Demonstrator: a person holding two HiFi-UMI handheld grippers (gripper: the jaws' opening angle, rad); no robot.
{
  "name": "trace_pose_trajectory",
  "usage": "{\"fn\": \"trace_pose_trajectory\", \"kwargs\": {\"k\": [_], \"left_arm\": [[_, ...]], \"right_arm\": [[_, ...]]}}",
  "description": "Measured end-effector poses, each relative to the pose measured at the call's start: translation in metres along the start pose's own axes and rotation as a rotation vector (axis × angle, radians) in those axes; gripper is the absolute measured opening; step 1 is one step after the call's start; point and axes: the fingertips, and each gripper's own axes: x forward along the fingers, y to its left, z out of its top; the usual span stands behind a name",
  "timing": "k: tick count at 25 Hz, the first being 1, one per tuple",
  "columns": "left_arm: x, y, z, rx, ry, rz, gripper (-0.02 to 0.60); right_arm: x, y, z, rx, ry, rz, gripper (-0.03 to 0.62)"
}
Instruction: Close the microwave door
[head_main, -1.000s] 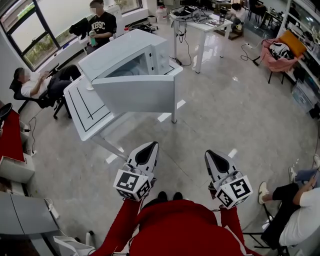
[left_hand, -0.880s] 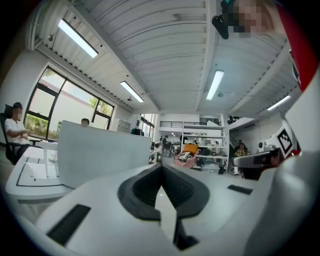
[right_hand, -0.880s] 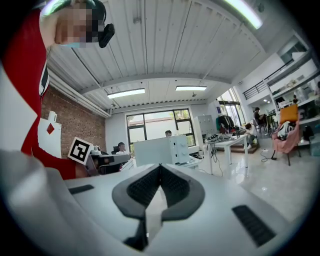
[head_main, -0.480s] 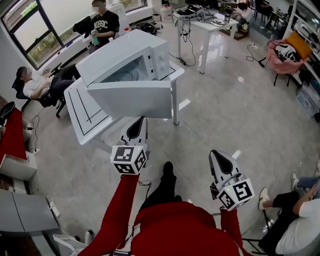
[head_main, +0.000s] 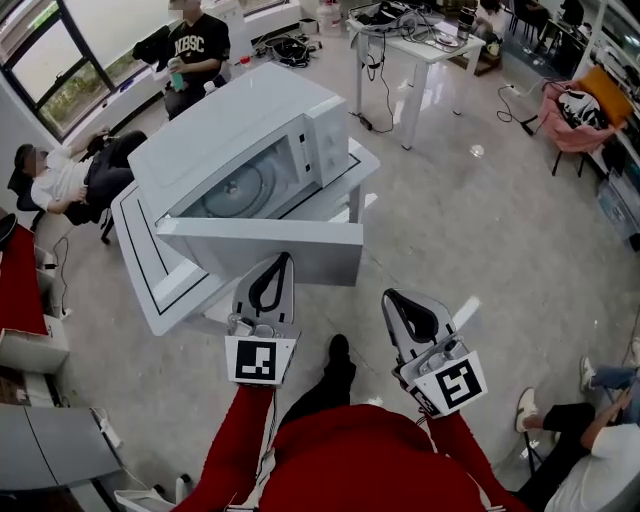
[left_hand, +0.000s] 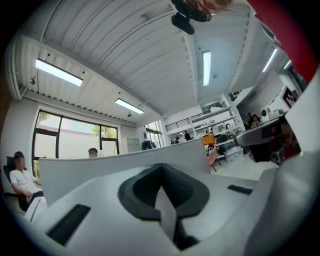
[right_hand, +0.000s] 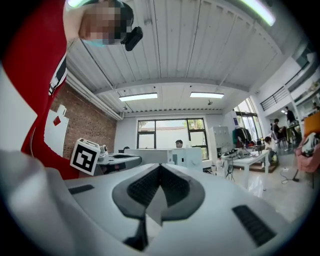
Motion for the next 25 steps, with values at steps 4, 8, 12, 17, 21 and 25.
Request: {"fn": "trace_pose_trajectory", "kwargs": {"k": [4,8,12,17,21,25], "left_arm": [[0.003,0.006,-0.001,-0.069,0.011,-0.011,0.008],[0.011,0.011,-0.003,-0.146,0.02,-0.035,0.008],[0.023,0.016,-0.007,-0.136,0.036,-0.024,0.009],[0.036,0.03,-0.013,-0.119,0.061,0.01,0.009],[0.05,0.041,-0.014,-0.126,0.05,0.041,0.008],[0.061,0.053,-0.019,-0.122,0.062,0.086,0.009]], "right_arm": [[0.052,0.001,0.014,-0.063,-0.031,0.039,0.011],[0.083,-0.008,0.024,-0.053,-0.082,0.025,0.011],[0.104,-0.023,0.0,-0.087,0.028,0.012,0.011],[0.128,-0.043,-0.007,-0.081,0.053,-0.004,0.011],[0.147,-0.059,-0.01,-0.064,0.071,0.012,0.011],[0.171,-0.069,-0.013,-0.051,0.074,0.055,0.011]]}}
